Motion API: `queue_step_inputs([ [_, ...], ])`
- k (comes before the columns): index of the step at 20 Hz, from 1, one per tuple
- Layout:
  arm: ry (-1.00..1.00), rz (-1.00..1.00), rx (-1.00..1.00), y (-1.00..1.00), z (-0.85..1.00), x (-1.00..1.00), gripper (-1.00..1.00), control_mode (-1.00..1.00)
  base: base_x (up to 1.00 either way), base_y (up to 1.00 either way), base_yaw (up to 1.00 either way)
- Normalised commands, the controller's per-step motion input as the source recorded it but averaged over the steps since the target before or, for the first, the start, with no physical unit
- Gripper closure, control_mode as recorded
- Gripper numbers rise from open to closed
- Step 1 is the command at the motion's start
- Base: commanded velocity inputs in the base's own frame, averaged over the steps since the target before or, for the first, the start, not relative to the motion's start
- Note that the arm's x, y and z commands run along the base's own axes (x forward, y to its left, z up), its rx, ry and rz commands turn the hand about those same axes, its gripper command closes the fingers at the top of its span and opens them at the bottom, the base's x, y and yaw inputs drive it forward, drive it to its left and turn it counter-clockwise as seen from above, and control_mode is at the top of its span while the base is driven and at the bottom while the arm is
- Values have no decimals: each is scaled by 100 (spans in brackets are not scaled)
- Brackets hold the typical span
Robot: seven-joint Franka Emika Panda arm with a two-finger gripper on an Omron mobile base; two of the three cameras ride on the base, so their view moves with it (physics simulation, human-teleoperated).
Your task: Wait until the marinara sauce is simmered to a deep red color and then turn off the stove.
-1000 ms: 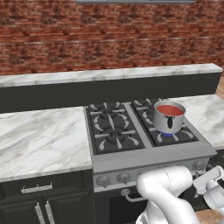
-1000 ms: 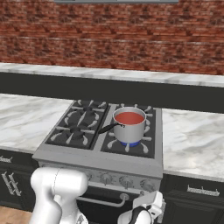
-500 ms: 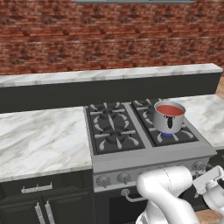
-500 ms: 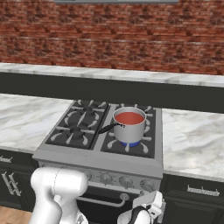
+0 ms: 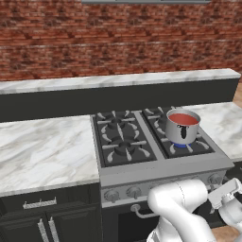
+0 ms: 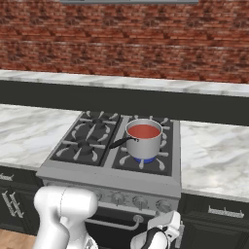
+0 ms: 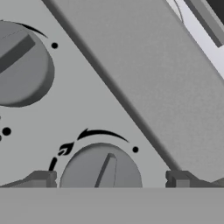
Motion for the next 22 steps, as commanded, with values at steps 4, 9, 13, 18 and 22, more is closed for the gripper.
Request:
queue_step_inputs([
  [4, 0, 0, 0, 0, 0, 0, -100, -100, 0, 0, 0],
  [9, 0, 0, 0, 0, 0, 0, 100, -100, 0, 0, 0],
  [13, 0, 0, 0, 0, 0, 5, 100, -100, 0, 0, 0],
  [18, 0, 0, 0, 0, 0, 16, 100, -100, 0, 0, 0],
  [22, 3, -2, 8, 0, 0, 39, 100, -100, 0, 0, 0],
])
